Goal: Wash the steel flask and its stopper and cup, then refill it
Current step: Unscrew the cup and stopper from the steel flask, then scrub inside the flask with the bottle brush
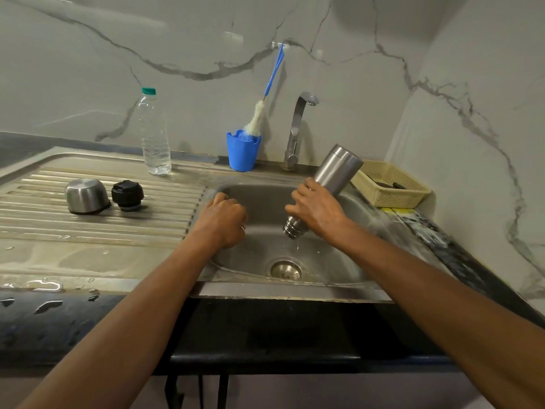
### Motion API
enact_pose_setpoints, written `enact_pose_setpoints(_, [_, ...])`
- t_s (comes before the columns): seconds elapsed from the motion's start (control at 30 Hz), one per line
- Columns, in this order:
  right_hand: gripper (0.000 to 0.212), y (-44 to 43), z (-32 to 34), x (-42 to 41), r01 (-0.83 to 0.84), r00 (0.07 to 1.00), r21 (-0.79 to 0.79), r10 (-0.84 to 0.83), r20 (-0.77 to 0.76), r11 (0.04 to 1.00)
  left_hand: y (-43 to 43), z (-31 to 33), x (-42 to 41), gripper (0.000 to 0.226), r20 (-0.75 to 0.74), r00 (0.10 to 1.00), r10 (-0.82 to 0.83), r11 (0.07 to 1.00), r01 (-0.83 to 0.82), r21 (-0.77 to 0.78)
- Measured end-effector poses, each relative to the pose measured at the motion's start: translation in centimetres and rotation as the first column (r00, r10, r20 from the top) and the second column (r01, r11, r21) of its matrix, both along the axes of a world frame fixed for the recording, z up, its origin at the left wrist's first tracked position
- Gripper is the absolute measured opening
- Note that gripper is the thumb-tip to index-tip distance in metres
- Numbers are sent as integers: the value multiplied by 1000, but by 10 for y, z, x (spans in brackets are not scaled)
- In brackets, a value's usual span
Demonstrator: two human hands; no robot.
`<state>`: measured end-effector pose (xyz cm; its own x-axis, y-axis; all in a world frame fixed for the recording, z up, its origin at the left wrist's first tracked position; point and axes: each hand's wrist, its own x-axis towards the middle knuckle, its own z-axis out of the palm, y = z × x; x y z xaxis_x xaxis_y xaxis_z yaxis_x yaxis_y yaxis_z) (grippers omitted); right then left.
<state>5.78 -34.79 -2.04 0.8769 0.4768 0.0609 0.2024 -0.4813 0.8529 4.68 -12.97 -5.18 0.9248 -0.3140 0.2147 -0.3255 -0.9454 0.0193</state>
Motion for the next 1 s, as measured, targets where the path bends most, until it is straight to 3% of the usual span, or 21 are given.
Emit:
enact_pose_setpoints(0.1, [43,-2,0,3,7,999,120,-3,-32,993,2,-1,2,30,12,1000,-12,1000,12,-6])
enact_pose_setpoints(0.17, [45,-4,3,4,24,998,370,-1,-62,929,3,-1,3,29,11,1000,-13,1000,13,-9])
enact_pose_setpoints(0.2, [51,-5,7,4,54,995,519,-5,-95,853,3,-1,3,29,6,1000,-12,1000,12,-9])
enact_pose_setpoints(0.23, [60,-7,11,4,113,988,671,-11,-155,733,3,-1,4,29,5,1000,-13,1000,13,-6])
enact_pose_setpoints(0.3, [79,-12,18,5,301,943,887,27,-330,350,2,-3,6,30,19,1000,-16,1000,16,-3])
enact_pose_setpoints(0.37, [83,-18,21,6,411,904,911,143,-402,-38,1,-2,7,35,23,1000,-8,999,9,-34])
enact_pose_setpoints(0.43, [77,-21,21,8,423,901,863,229,-369,-275,0,1,7,46,17,1000,1,995,1,-98])
enact_pose_setpoints(0.47, [75,-21,22,7,427,899,846,256,-356,-321,-1,3,7,54,8,1000,-2,990,3,-139])
enact_pose_setpoints(0.63, [67,-6,36,0,368,902,891,336,-272,-267,-14,16,-2,91,-60,994,-93,867,51,-495])
enact_pose_setpoints(0.73, [69,9,49,0,348,893,917,368,-260,-196,-24,17,-1,105,-71,985,-160,795,87,-600])
enact_pose_setpoints(0.83, [62,21,61,1,331,875,926,427,-229,-181,-36,16,3,95,-32,980,-198,684,115,-720])
enact_pose_setpoints(1.0, [49,39,72,9,384,857,898,445,-261,-213,-44,23,8,66,29,996,-81,403,59,-913])
